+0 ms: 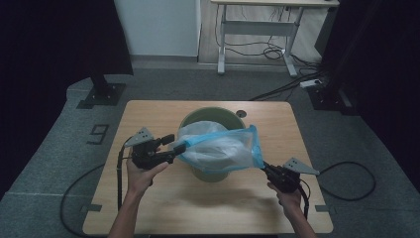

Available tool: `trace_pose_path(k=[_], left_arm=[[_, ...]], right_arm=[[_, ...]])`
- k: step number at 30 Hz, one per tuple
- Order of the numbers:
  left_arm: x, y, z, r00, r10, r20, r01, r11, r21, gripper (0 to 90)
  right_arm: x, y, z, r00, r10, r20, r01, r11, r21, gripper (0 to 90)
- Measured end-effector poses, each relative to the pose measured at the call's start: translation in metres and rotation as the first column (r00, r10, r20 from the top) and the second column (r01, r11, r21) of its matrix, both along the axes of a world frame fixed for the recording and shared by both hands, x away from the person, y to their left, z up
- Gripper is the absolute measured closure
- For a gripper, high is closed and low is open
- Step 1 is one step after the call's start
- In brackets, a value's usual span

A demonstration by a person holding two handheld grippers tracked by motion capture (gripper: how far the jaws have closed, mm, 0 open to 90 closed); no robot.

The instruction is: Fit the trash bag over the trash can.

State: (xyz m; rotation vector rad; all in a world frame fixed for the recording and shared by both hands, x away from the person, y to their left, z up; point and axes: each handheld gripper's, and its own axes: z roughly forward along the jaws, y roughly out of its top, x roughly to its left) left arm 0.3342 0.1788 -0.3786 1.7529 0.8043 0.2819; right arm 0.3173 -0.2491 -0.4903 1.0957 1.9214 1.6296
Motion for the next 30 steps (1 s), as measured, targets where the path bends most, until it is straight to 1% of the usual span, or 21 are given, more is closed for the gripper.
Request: trace_pose_path(k=[2,4,5,7,8,10,11,12,13,16,19,22,24,27,30], left_arm=[[0.002,-0.007,0.002,0.9999,-0.013,0.007,0.013,0.9996,0.025,32.1],[0.007,-0.013,0.003,0.9990,-0.044,-0.007,0.044,0.9983,0.037,33.3],[0.010,-0.015,0.002,0.9980,-0.061,-0.020,0.061,0.9972,0.044,38.0],[0.016,-0.020,0.000,0.9978,-0.050,-0.044,0.053,0.9965,0.065,51.3],[0.018,-0.021,0.000,0.9968,-0.050,-0.062,0.054,0.9964,0.066,59.9],[0.022,-0.021,0.000,0.9936,-0.070,-0.089,0.075,0.9958,0.053,76.3],[0.023,-0.021,0.000,0.9926,-0.073,-0.097,0.078,0.9959,0.046,82.3],[0.024,-0.022,0.000,0.9934,-0.066,-0.094,0.071,0.9964,0.046,85.5],[0.025,-0.021,0.001,0.9949,-0.053,-0.085,0.058,0.9972,0.049,86.5],[0.028,-0.018,0.006,0.9978,-0.022,-0.062,0.024,0.9994,0.025,88.4],[0.032,-0.014,0.013,0.9985,-0.002,-0.055,0.000,0.9996,-0.028,88.9],[0.037,-0.011,0.019,0.9987,0.031,-0.041,-0.033,0.9989,-0.035,89.1],[0.040,-0.008,0.020,0.9976,0.055,-0.042,-0.057,0.9975,-0.042,89.1],[0.048,-0.003,0.018,0.9951,0.078,-0.060,-0.082,0.9945,-0.065,89.2],[0.055,0.000,0.015,0.9924,0.103,-0.068,-0.107,0.9926,-0.057,89.3]], right_arm=[[0.001,0.000,0.000,1.0000,0.000,-0.002,0.000,1.000,-0.001,88.5],[0.001,0.000,0.000,1.0000,-0.002,-0.004,0.002,1.000,0.000,88.5],[0.002,0.000,0.000,1.0000,-0.003,-0.006,0.003,1.000,0.001,88.5],[0.002,0.000,0.000,0.9999,-0.005,-0.010,0.005,1.000,0.002,88.5],[0.002,0.000,0.000,0.9999,-0.004,-0.009,0.004,1.000,0.002,88.5],[0.001,-0.001,0.000,0.9999,-0.005,-0.009,0.005,1.000,0.002,88.5],[0.001,-0.002,0.000,0.9999,-0.008,-0.008,0.008,1.000,0.003,88.5],[0.002,-0.003,0.000,0.9999,-0.010,-0.008,0.010,1.000,0.004,88.5],[0.002,-0.005,0.001,0.9999,-0.011,-0.008,0.011,1.000,0.007,88.6],[0.002,-0.007,0.001,0.9999,-0.013,-0.006,0.013,1.000,0.016,88.6],[0.001,-0.008,0.000,0.9999,-0.015,-0.004,0.015,1.000,0.011,88.6],[0.001,-0.011,0.001,0.9999,-0.017,0.002,0.016,1.000,0.013,88.6],[0.001,-0.013,0.001,0.9998,-0.017,0.004,0.017,1.000,0.017,88.7],[0.001,-0.014,-0.001,0.9999,-0.014,0.004,0.014,1.000,0.016,88.7],[0.001,-0.013,-0.003,0.9999,-0.011,0.000,0.011,1.000,0.010,88.7]])
